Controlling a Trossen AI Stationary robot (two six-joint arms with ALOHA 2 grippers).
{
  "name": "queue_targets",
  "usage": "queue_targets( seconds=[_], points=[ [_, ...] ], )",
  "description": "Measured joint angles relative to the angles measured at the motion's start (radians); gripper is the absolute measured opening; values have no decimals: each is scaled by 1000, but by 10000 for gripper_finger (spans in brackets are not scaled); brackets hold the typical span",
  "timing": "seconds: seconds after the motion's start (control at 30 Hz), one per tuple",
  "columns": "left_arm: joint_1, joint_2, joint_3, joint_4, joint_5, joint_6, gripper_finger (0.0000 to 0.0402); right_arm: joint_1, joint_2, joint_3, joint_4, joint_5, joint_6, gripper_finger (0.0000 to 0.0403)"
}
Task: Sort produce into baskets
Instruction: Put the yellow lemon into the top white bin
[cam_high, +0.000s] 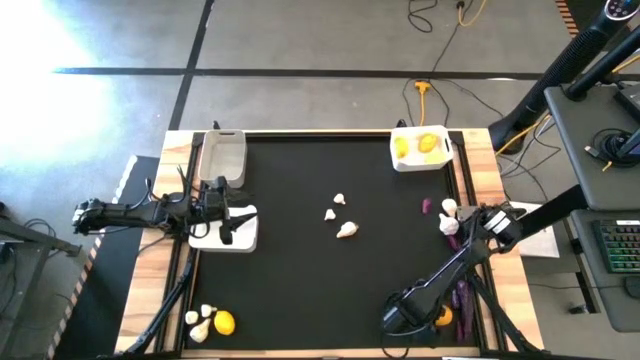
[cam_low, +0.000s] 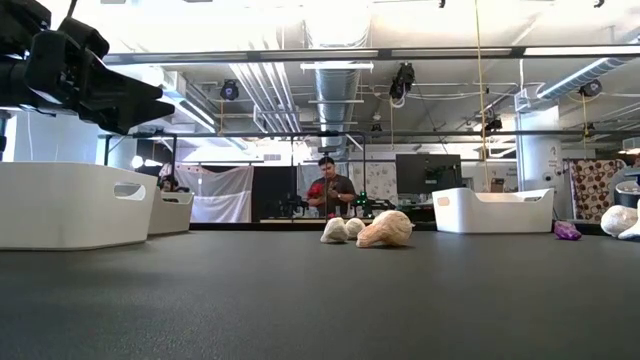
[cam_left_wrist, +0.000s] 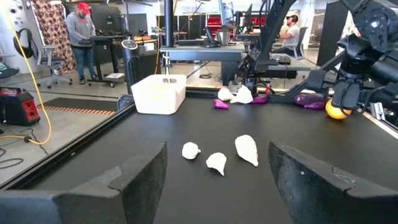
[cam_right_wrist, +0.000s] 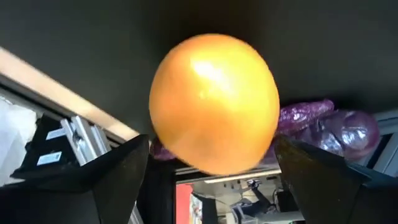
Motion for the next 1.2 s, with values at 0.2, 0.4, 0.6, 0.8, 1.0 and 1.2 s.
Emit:
queue_targets(
  seconds=[0.2,0.4,0.6,0.8,1.0,1.2],
  points=[
    [0,0,0,0,0,0,262,-1,45,0,-1,10,-62,302],
    [0,0,0,0,0,0,262,-30,44,-1,-15,9,-113,238],
    [0,0,0,0,0,0,262,-137,-35,27,-43,133,-143,231],
    [0,0,0,0,0,0,262,-326,-170,83,-175,638,-210,231],
    [0,0,0,0,0,0,262,-657,-354,76,-279,1135,-209,231],
    [0,0,0,0,0,0,262,-1060,-459,60,-161,1246,-275,230]
  ],
)
